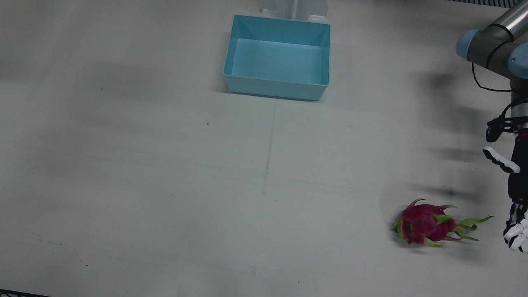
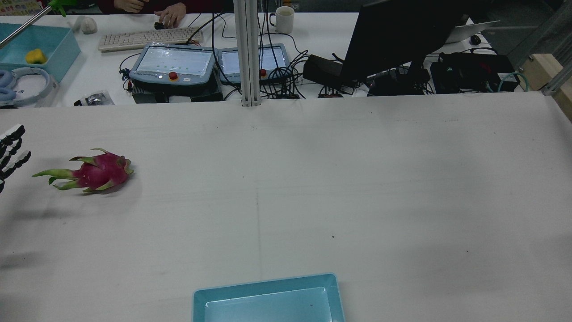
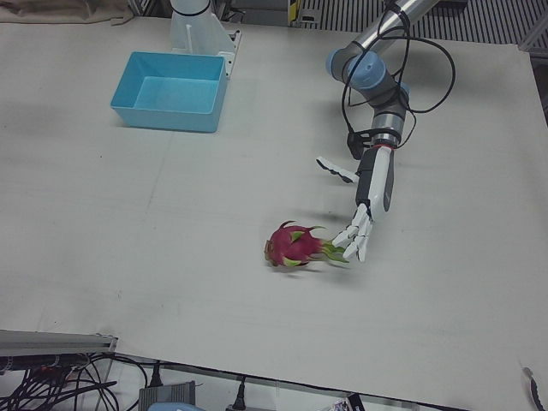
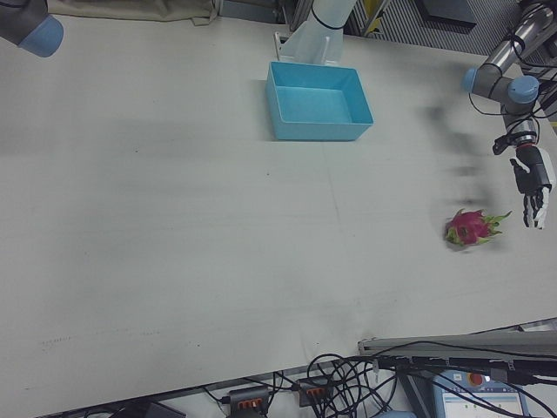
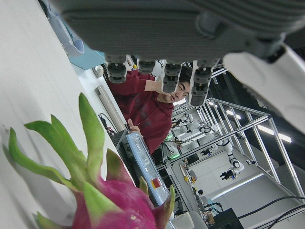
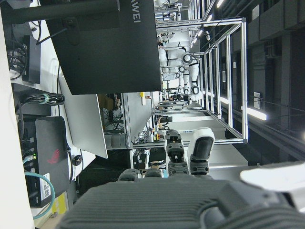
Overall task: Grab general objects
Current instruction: 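Move the left hand forward around the pink dragon fruit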
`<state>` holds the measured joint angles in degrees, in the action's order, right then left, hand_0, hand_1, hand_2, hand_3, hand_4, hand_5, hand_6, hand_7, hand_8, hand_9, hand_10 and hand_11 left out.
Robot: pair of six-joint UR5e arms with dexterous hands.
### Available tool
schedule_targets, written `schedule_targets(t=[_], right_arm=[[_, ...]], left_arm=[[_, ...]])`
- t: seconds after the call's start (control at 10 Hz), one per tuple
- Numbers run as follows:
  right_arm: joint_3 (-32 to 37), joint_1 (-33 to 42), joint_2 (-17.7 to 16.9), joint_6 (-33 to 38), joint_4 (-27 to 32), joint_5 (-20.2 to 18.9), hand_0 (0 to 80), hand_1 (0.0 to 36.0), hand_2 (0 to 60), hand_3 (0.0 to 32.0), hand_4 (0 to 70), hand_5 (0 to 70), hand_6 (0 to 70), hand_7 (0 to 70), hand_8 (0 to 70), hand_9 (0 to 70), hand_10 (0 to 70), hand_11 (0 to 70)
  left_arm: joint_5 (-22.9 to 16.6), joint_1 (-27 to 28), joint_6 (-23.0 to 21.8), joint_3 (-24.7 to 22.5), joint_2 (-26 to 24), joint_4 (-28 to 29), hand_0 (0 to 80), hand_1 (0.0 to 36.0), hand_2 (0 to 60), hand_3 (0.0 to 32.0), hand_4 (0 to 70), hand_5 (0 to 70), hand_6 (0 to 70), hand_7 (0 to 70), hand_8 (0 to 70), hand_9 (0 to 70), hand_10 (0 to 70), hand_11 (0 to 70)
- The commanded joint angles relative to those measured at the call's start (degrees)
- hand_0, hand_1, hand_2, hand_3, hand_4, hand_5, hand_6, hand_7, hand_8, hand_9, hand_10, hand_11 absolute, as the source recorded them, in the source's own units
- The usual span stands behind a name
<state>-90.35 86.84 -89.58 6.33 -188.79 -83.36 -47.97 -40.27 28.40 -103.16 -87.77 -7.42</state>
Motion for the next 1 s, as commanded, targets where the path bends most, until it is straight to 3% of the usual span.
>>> schedule_targets(t=[0.0,0.2,0.4,0.5,0.6,0.7,0.8,0.9], right_arm=[[-0.09,0.00,-0.06,0.00,0.00,-0.05,0.0,0.0,0.0,0.0,0.0,0.0,0.0,0.0,0.0,0.0,0.0,0.0],[-0.09,0.00,-0.06,0.00,0.00,-0.05,0.0,0.0,0.0,0.0,0.0,0.0,0.0,0.0,0.0,0.0,0.0,0.0],[-0.09,0.09,-0.06,0.00,0.00,-0.05,0.0,0.0,0.0,0.0,0.0,0.0,0.0,0.0,0.0,0.0,0.0,0.0],[-0.09,0.09,-0.06,0.00,0.00,-0.05,0.0,0.0,0.0,0.0,0.0,0.0,0.0,0.0,0.0,0.0,0.0,0.0],[-0.09,0.00,0.02,0.00,0.00,-0.05,0.0,0.0,0.0,0.0,0.0,0.0,0.0,0.0,0.0,0.0,0.0,0.0],[-0.09,0.00,-0.06,0.00,0.00,-0.05,0.0,0.0,0.0,0.0,0.0,0.0,0.0,0.0,0.0,0.0,0.0,0.0],[-0.09,0.00,-0.06,0.00,0.00,-0.05,0.0,0.0,0.0,0.0,0.0,0.0,0.0,0.0,0.0,0.0,0.0,0.0],[-0.09,0.00,-0.06,0.00,0.00,-0.05,0.0,0.0,0.0,0.0,0.0,0.0,0.0,0.0,0.0,0.0,0.0,0.0]], left_arm=[[-2.89,0.46,10.05,-3.19,-4.48,-10.83,46.7,1.7,0.0,0.0,0.0,23.6,7.6,20.3,5.9,2.6,0.0,0.0],[-5.03,-0.15,19.03,-2.41,-11.95,-15.24,46.3,0.7,0.0,0.0,0.0,28.6,10.9,24.1,7.9,3.4,3.1,5.0],[-5.03,-0.51,21.08,0.22,-13.99,-17.26,44.3,0.0,0.0,0.0,0.0,24.9,11.9,22.5,8.5,3.1,2.3,3.6],[-4.94,-0.42,21.43,1.11,-17.92,-25.37,41.2,0.0,0.0,0.0,0.2,21.6,11.6,21.1,8.9,2.8,2.4,3.5],[-4.51,-0.60,22.74,1.81,-21.26,-30.58,41.2,0.0,0.0,0.0,2.8,22.6,12.9,22.0,9.8,3.0,2.6,3.7],[-3.02,-0.95,23.45,1.82,-21.47,-30.98,43.0,0.0,0.0,0.0,4.3,23.9,13.4,22.1,9.7,3.0,1.4,2.0],[-0.40,-0.86,23.54,1.91,-21.30,-30.90,47.0,4.7,0.0,0.0,1.1,24.3,9.9,19.8,6.1,2.5,0.0,0.0],[1.72,-0.69,23.54,1.82,-21.21,-30.90,47.6,7.3,0.0,0.8,0.0,18.3,3.7,15.2,3.4,1.6,0.0,0.0]])
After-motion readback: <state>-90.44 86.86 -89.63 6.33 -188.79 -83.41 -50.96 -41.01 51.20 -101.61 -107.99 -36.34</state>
